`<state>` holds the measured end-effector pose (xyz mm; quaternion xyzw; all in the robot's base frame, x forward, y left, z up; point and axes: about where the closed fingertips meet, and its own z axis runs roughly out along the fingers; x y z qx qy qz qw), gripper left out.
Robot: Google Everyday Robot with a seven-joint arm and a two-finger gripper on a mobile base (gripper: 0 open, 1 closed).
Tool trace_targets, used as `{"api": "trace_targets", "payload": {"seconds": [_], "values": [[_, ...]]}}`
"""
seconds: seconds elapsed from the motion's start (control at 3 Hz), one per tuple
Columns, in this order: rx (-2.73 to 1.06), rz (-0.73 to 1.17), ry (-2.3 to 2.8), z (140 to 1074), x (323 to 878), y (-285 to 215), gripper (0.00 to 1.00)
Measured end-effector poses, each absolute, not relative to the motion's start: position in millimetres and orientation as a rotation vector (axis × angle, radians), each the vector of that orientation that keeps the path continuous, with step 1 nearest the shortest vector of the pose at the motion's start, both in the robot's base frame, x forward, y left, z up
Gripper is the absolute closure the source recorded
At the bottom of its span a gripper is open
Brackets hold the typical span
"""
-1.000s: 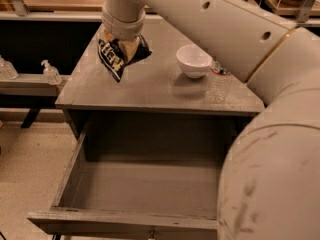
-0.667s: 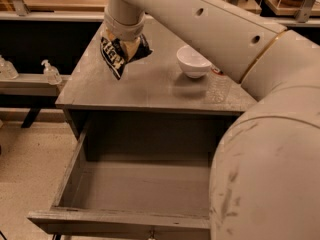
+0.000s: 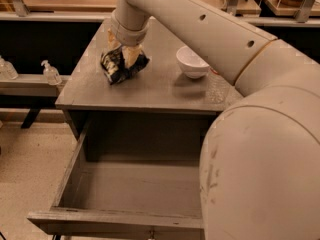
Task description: Pick blue chip bag from top drawer and place on counter
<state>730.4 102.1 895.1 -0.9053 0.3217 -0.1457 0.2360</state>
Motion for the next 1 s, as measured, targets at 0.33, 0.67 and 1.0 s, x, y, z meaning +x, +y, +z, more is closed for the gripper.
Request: {"api": "trace_targets", "payload": {"seconds": [0.33,0.67,1.0], "values": [[-2.478,-0.285,0.927,890,724,105,0.00],[-2.406,-0.235,0.969,909,721,92,0.00],[-2.268,-0.174,1.009,941,701,60,0.00]]}}
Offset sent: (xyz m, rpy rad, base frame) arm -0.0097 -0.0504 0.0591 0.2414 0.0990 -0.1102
